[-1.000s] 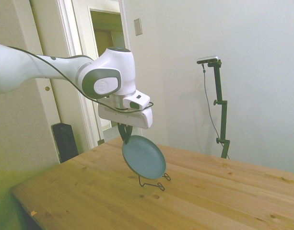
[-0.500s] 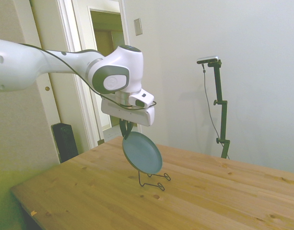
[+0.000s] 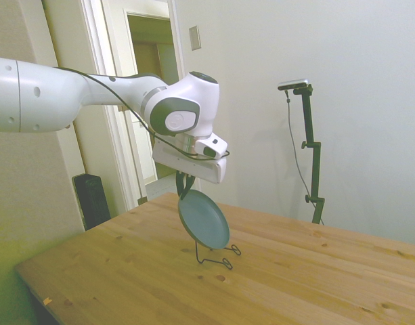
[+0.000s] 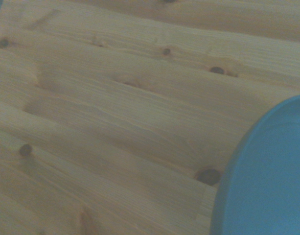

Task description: Load the plate

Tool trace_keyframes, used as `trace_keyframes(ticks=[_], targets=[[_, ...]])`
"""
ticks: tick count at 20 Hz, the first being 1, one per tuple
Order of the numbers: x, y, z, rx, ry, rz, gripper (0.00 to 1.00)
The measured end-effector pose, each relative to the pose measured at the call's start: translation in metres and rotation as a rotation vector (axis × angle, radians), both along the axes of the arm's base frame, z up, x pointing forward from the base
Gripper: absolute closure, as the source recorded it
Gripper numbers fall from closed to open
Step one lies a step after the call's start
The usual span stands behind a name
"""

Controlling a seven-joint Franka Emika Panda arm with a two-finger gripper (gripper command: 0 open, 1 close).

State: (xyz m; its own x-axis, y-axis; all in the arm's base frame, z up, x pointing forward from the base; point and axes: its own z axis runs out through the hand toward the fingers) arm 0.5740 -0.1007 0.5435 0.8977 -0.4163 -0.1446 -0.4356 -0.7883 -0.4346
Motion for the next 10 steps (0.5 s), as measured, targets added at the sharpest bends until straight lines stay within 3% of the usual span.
trace_keyframes(ticks=[10], targets=[[0.007, -0.025, -0.030, 0.174, -0.027, 0.083, 1.00]])
